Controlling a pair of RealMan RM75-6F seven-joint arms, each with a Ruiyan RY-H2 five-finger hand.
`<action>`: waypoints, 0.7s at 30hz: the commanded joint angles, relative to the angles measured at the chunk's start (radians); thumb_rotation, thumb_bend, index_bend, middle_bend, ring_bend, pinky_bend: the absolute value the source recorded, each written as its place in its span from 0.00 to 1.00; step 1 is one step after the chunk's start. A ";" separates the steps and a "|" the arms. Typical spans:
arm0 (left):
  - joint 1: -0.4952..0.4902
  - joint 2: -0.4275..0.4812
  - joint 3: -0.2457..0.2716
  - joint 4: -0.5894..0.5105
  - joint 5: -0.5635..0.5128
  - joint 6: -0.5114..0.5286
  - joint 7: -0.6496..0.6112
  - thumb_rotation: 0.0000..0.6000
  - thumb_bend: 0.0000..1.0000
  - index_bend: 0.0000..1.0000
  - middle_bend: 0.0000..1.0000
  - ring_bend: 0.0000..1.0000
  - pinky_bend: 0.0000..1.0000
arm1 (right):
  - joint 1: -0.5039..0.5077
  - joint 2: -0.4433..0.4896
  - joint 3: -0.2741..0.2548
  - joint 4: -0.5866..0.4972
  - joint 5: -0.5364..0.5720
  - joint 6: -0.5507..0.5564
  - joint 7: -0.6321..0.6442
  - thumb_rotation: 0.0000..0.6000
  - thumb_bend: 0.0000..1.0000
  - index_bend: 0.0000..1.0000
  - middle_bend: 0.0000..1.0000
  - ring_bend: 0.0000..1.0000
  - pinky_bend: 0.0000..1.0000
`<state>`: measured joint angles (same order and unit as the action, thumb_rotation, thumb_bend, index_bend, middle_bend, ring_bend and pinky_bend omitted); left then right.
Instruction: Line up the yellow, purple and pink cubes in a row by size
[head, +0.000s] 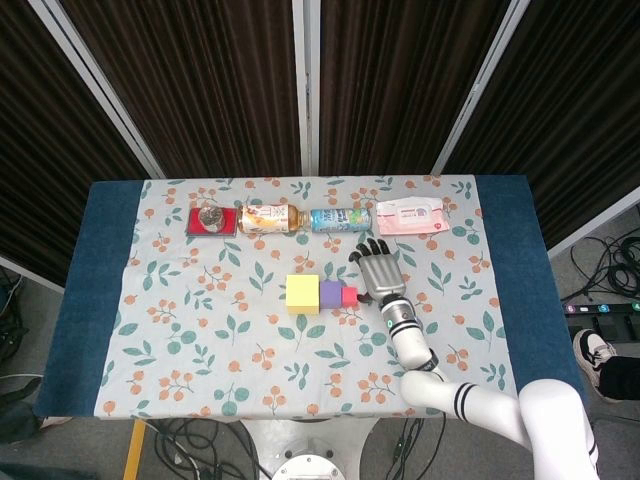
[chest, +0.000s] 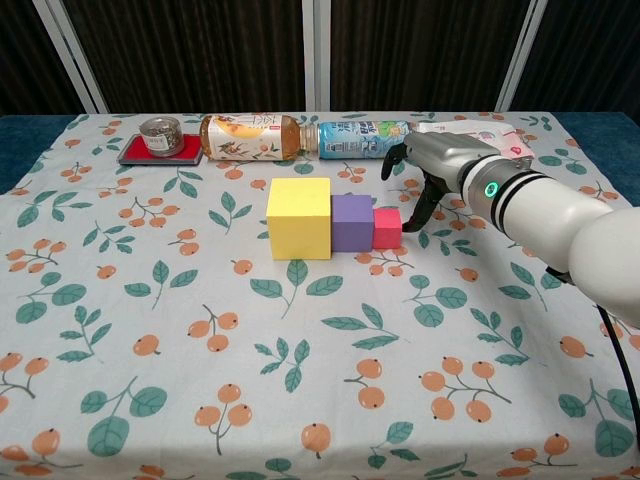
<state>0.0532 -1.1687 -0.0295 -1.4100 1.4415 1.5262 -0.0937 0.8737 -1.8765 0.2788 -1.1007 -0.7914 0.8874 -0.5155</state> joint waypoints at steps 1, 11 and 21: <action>-0.001 0.000 -0.001 0.000 0.000 0.000 0.000 1.00 0.07 0.33 0.33 0.17 0.23 | -0.007 0.009 -0.006 -0.012 -0.006 0.010 -0.004 1.00 0.03 0.28 0.14 0.00 0.00; -0.010 -0.002 -0.009 0.003 0.003 -0.001 -0.005 1.00 0.07 0.33 0.33 0.17 0.23 | -0.167 0.270 -0.059 -0.309 -0.174 0.183 0.107 1.00 0.10 0.27 0.17 0.04 0.03; -0.024 -0.007 -0.015 -0.009 0.003 -0.009 0.022 1.00 0.07 0.33 0.33 0.17 0.23 | -0.431 0.637 -0.203 -0.614 -0.450 0.396 0.353 1.00 0.15 0.19 0.13 0.02 0.06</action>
<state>0.0296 -1.1760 -0.0443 -1.4177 1.4440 1.5174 -0.0728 0.5265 -1.3220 0.1379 -1.6417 -1.1512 1.2079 -0.2416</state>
